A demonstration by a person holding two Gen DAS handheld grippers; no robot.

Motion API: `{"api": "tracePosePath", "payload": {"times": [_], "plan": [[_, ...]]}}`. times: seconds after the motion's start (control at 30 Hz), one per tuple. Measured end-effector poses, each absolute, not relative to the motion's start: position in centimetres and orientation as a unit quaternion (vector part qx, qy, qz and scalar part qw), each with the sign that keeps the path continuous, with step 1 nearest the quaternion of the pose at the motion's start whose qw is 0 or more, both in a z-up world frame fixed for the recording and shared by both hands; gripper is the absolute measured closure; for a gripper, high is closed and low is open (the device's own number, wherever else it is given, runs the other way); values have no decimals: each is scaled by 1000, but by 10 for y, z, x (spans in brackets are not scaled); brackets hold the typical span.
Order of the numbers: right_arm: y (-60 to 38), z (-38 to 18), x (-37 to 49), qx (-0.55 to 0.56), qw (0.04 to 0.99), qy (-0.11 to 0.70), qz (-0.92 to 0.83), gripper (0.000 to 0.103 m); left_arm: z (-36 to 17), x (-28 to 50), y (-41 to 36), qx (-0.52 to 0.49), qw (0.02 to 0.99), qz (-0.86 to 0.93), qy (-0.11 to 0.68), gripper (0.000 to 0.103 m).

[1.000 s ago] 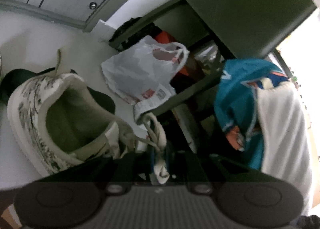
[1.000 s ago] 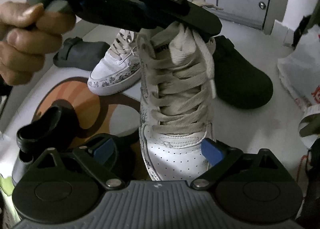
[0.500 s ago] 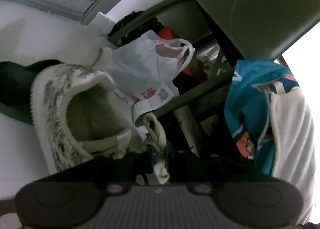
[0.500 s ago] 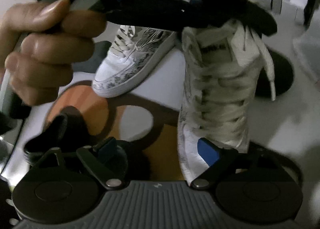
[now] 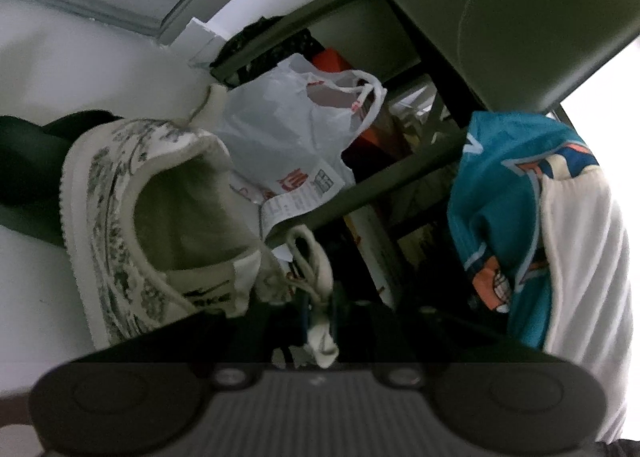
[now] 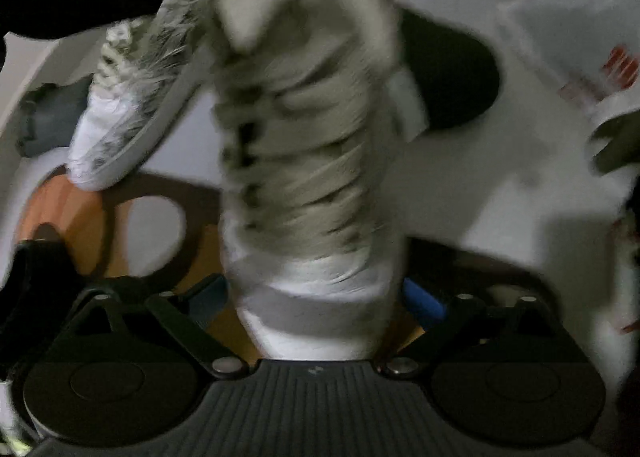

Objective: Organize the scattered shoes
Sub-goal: 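Lower the white sneaker beside the patterned sneaker and open the left tool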

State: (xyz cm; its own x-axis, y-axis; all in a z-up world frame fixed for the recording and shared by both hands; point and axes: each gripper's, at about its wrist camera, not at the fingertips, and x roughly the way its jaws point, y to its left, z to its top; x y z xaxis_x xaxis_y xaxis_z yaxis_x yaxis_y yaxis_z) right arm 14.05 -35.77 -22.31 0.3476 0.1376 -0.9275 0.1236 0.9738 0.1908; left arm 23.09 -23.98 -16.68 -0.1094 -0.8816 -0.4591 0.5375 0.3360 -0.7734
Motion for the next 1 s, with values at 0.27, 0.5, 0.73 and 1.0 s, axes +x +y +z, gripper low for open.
{"api": "tracePosePath", "payload": {"times": [0.27,0.5,0.73,1.0], "plan": [[-351,-215,140,141,788,598,22,24,-170,234,-236,-173,647,-546,504,93],[-376,-186,122,131,813,567,12,14,-174,227,-234,-162,644,-558,498,93],[-397,-168,116,84,829,552,-21,15,-162,218,-237,-75,679,-544,487,88],[-407,-162,124,35,851,519,-66,14,-151,227,-203,-84,726,-508,456,55]]}}
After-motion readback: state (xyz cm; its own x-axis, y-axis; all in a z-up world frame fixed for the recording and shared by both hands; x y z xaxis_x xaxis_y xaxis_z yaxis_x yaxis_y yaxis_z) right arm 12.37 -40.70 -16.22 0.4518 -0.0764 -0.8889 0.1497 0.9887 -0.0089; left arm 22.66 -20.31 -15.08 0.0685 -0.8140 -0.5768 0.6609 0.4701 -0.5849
